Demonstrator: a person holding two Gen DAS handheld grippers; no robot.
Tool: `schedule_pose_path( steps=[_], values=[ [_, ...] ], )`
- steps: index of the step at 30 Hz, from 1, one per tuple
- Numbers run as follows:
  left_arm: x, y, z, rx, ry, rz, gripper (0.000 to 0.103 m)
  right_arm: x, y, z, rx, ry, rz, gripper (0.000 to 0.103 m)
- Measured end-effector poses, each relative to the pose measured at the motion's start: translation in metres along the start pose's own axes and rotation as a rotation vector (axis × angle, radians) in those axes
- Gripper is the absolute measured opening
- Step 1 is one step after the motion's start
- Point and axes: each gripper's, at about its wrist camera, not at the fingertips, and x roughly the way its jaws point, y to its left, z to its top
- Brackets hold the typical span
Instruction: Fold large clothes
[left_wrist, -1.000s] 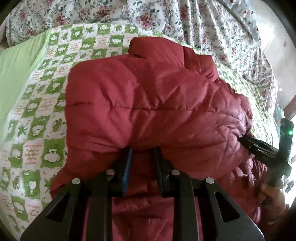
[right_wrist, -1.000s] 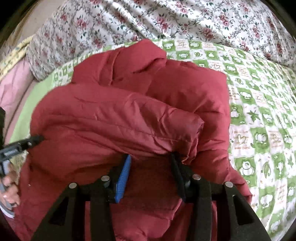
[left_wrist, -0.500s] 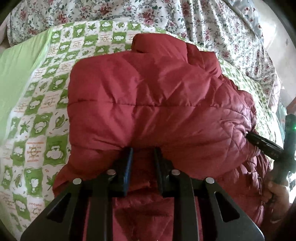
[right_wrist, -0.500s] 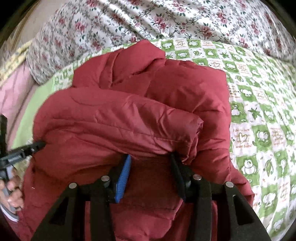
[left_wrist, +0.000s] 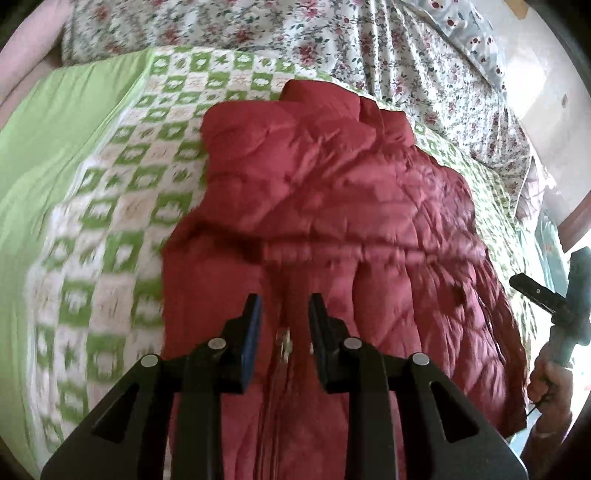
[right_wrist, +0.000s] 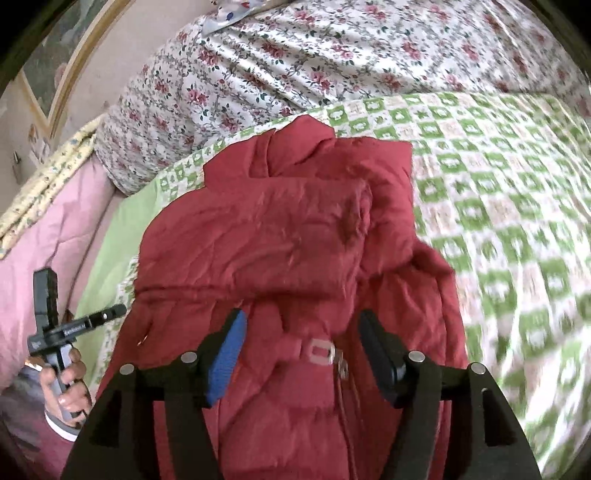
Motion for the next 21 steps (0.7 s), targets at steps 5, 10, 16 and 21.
schedule_pose_path(
  steps=[5,10,16,21],
  values=[
    [-0.022,0.01,-0.026,-0.059,-0.012,-0.026,0.023,-0.019,-0.003,-0.018,0.016,0.001,0.011,0.069],
    [-0.042,0.019,-0.049,-0.097,-0.021,-0.03,0.023,-0.043,-0.006,-0.038,0.022,-0.018,0.009,0.073],
    [-0.056,0.024,-0.074,-0.111,-0.017,-0.003,0.023,-0.071,-0.022,-0.061,0.05,-0.045,-0.037,0.075],
    [-0.061,0.026,-0.091,-0.11,0.0,0.007,0.023,-0.088,-0.035,-0.077,0.066,-0.059,-0.08,0.075]
  ],
)
